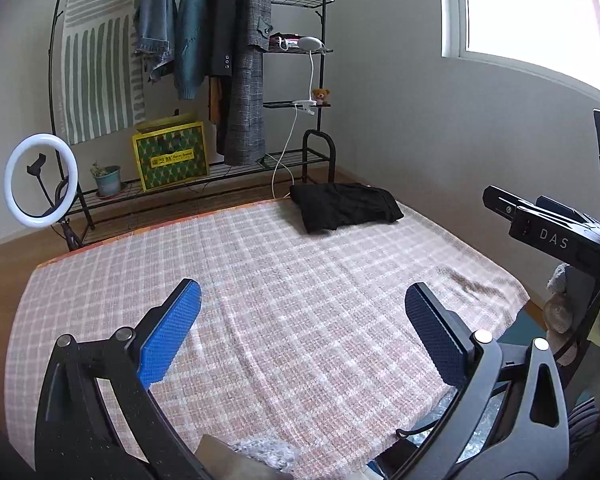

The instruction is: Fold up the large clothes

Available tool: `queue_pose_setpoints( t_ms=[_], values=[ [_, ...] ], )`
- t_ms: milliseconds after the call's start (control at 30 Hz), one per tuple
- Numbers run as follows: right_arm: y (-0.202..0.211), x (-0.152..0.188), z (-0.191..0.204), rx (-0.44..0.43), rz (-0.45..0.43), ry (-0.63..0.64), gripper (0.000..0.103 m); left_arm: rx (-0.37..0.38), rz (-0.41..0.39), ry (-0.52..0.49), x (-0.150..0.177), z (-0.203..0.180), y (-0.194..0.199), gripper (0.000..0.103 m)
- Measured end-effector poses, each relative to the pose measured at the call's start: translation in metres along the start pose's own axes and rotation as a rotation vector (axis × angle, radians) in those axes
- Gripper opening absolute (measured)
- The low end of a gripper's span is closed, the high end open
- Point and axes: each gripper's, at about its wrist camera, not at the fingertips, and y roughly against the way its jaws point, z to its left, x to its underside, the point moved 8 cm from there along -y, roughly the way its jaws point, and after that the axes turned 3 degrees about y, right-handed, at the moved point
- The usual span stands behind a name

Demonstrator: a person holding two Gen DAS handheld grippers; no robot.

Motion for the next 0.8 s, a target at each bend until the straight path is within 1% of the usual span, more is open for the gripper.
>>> queue_pose_setpoints(
  t_ms=[67,200,433,800],
  values=[
    [-0.005,0.005,-0.001,-0.004,0.017,-0.009,0.103,-0.007,0.004,-0.006,0.004,0.000,-0.001,0.103],
    [-0.010,0.009,-0.005,0.025,0.017,-0.009,0.103,-0.002,0.013,-0.014,0.011,-0.001,-0.002,0.103],
    [-0.013,0.018,-0.006,0.020,0.033,-0.044,0.103,0.003,0.016,-0.023,0.016,-0.002,-0.001,0.103],
    [-0.016,0.022,0.003,0.026,0.039,-0.011,0.103,-0.002,0.007,-0.033,0.019,0.005,0.004,0.103]
  ],
)
